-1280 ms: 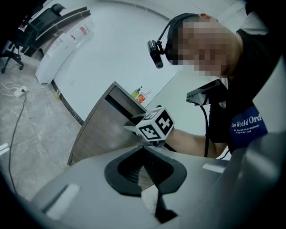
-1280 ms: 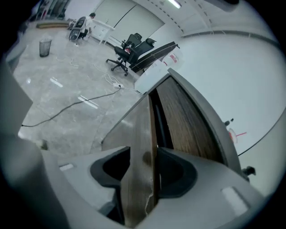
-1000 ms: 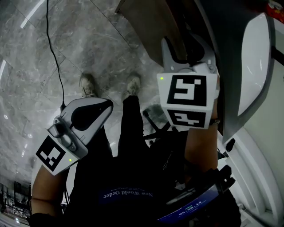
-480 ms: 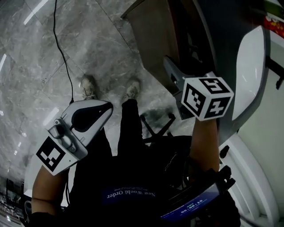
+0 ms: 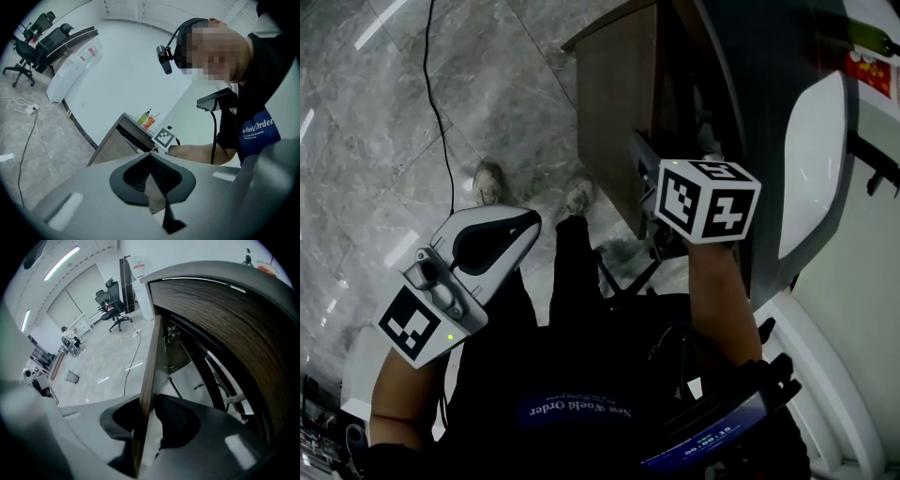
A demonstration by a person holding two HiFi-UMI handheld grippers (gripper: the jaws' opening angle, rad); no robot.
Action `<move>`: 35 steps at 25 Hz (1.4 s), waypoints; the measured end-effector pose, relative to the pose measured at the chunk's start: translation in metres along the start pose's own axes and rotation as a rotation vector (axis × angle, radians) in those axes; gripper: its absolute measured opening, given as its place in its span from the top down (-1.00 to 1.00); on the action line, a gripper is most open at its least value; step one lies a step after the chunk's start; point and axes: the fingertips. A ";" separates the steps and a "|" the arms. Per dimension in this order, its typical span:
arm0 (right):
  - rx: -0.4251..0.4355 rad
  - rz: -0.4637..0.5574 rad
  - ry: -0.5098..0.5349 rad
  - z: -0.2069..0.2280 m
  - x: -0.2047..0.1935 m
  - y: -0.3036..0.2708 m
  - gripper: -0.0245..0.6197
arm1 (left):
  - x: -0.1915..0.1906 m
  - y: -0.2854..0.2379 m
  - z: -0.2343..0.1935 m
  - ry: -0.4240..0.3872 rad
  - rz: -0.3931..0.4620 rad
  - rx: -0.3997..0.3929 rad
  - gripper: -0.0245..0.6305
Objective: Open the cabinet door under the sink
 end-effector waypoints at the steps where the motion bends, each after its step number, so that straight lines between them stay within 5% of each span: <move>1: 0.000 0.009 -0.028 -0.001 0.000 -0.001 0.60 | 0.004 0.003 -0.001 -0.007 0.006 0.007 0.93; 16: -0.002 0.087 -0.336 -0.035 0.003 -0.018 0.58 | 0.050 0.043 -0.011 -0.048 0.072 0.060 0.93; 35: 0.086 0.151 -0.497 -0.092 0.042 -0.057 0.39 | 0.063 0.094 -0.040 -0.040 0.107 0.111 0.93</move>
Point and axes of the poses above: the fingertips, and each gripper's own axes: y backward along the fingers, z to its right, x out of its top, and after that the axes turned 8 degrees about x, right-handed
